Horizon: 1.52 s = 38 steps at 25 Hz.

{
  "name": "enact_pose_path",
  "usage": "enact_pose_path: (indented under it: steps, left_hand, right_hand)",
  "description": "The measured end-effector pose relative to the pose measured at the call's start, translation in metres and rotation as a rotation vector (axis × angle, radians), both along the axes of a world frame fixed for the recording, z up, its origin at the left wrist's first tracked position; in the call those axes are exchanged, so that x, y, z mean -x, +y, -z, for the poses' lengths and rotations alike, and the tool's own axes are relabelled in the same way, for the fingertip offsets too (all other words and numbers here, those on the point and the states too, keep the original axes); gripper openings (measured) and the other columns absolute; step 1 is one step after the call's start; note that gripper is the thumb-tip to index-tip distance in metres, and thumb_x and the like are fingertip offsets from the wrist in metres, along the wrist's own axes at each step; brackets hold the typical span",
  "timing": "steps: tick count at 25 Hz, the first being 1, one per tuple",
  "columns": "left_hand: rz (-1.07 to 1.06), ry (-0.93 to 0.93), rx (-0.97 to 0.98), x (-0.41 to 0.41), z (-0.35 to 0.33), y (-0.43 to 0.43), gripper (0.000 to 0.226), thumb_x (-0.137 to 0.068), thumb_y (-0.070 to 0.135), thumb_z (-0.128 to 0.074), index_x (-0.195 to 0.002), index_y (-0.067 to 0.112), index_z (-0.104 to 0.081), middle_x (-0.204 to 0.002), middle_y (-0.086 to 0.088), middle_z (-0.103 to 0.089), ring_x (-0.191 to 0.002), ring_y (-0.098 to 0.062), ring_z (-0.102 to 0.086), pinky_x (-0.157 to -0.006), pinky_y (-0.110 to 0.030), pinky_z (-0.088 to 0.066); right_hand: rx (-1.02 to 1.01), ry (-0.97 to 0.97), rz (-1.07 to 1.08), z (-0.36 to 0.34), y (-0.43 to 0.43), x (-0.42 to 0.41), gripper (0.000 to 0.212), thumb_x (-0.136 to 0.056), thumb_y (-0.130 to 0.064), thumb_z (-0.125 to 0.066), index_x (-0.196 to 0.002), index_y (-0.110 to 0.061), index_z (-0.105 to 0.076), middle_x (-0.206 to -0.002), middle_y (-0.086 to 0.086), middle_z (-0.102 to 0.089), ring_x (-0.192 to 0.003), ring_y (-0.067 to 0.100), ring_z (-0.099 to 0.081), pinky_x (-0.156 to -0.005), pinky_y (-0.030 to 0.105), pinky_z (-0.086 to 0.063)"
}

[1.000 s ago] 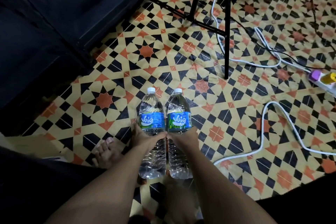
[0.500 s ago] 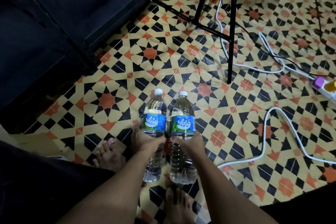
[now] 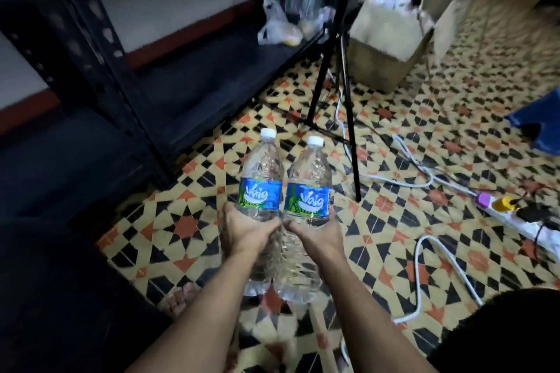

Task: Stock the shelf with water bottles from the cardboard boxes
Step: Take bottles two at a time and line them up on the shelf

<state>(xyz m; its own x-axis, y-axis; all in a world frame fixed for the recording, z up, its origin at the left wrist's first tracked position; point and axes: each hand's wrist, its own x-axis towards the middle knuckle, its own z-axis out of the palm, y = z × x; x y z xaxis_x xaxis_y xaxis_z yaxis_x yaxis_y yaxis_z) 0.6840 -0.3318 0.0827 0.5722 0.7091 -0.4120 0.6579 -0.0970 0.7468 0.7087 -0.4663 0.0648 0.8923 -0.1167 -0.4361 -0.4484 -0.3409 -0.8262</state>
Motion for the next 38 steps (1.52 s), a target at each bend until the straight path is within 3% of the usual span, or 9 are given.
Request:
enact_pose_path:
  steps: [4, 7, 11, 13, 15, 20, 26, 33, 38]
  left_hand:
    - [0.029, -0.329, -0.170, -0.007, -0.096, 0.028, 0.080, -0.039, 0.050, -0.092, -0.104, 0.013, -0.065, -0.101, -0.006, -0.070, -0.098, -0.024, -0.068, -0.086, -0.034, -0.057]
    - [0.019, -0.548, -0.315, 0.007, -0.177, 0.051, 0.071, -0.043, 0.053, -0.089, -0.101, 0.017, -0.067, -0.098, -0.002, -0.063, -0.099, -0.020, -0.063, -0.091, -0.034, -0.053]
    - [-0.077, -0.752, -0.455, 0.052, -0.263, 0.093, 0.065, -0.045, 0.053, -0.091, -0.094, 0.020, -0.067, -0.090, 0.005, -0.058, -0.099, -0.019, -0.061, -0.091, -0.036, -0.052]
    - [-0.162, -0.811, -0.531, 0.087, -0.296, 0.121, 0.062, -0.048, 0.050, -0.093, -0.093, 0.019, -0.064, -0.083, 0.015, -0.051, -0.103, -0.021, -0.059, -0.094, -0.041, -0.050]
    - [-0.256, -0.826, -0.599, 0.125, -0.318, 0.153, 0.061, -0.050, 0.047, -0.094, -0.095, 0.020, -0.062, -0.082, 0.019, -0.045, -0.105, -0.022, -0.057, -0.097, -0.040, -0.049]
    - [-0.530, -0.786, -0.799, 0.233, -0.341, 0.235, 0.076, -0.050, 0.053, -0.093, -0.106, 0.011, -0.065, -0.093, 0.004, -0.054, -0.108, -0.025, -0.055, -0.095, -0.035, -0.042]
    - [-0.823, -0.728, -0.909, 0.350, -0.348, 0.307, 0.093, -0.050, 0.050, -0.094, -0.123, 0.005, -0.060, -0.113, -0.010, -0.057, -0.116, -0.025, -0.050, -0.099, -0.031, -0.037]
    - [-1.072, -0.668, -1.014, 0.445, -0.360, 0.364, 0.093, -0.053, 0.041, -0.095, -0.128, 0.002, -0.057, -0.117, -0.011, -0.054, -0.116, -0.026, -0.051, -0.102, -0.031, -0.037]
    - [-1.164, -0.657, -1.054, 0.487, -0.366, 0.383, 0.085, -0.058, 0.035, -0.094, -0.128, 0.005, -0.056, -0.108, -0.004, -0.049, -0.111, -0.023, -0.050, -0.096, -0.025, -0.034]
  right_hand:
    - [-0.069, -0.259, -0.026, -0.085, 0.023, -0.022, 0.090, -0.044, -0.052, -0.095, -0.118, -0.050, -0.044, -0.115, -0.002, -0.068, -0.106, 0.021, -0.067, -0.097, 0.042, -0.051]
    - [-0.119, -0.398, -0.108, -0.170, 0.047, -0.019, 0.099, -0.056, -0.051, -0.091, -0.139, -0.029, -0.041, -0.131, -0.003, -0.058, -0.119, 0.021, -0.059, -0.103, 0.036, -0.045]
    - [-0.246, -0.576, -0.249, -0.259, 0.093, 0.002, 0.069, -0.065, -0.032, -0.091, -0.119, -0.026, -0.048, -0.114, -0.017, -0.062, -0.089, -0.003, -0.058, -0.076, 0.018, -0.044]
    - [-0.306, -0.665, -0.344, -0.292, 0.132, 0.023, 0.069, -0.060, -0.031, -0.092, -0.117, -0.028, -0.053, -0.107, -0.015, -0.068, -0.090, -0.006, -0.061, -0.081, 0.020, -0.051]
    - [-0.367, -0.698, -0.430, -0.313, 0.176, 0.048, 0.070, -0.054, -0.037, -0.093, -0.114, -0.030, -0.056, -0.103, -0.015, -0.071, -0.094, -0.002, -0.065, -0.089, 0.029, -0.054]
    - [-0.512, -0.724, -0.657, -0.344, 0.287, 0.137, 0.070, -0.048, -0.041, -0.094, -0.107, -0.030, -0.060, -0.097, -0.014, -0.074, -0.092, 0.001, -0.070, -0.090, 0.038, -0.057]
    - [-0.606, -0.689, -0.898, -0.354, 0.397, 0.246, 0.072, -0.048, -0.051, -0.092, -0.108, -0.028, -0.058, -0.096, -0.015, -0.071, -0.092, -0.003, -0.067, -0.088, 0.031, -0.054]
    - [-0.727, -0.637, -1.134, -0.370, 0.484, 0.339, 0.067, -0.057, -0.043, -0.094, -0.109, -0.026, -0.057, -0.099, -0.015, -0.070, -0.094, 0.000, -0.066, -0.089, 0.027, -0.050]
    - [-0.698, -0.642, -1.257, -0.378, 0.522, 0.380, 0.079, -0.054, -0.051, -0.092, -0.117, -0.025, -0.053, -0.110, -0.015, -0.067, -0.104, 0.005, -0.065, -0.100, 0.033, -0.050]
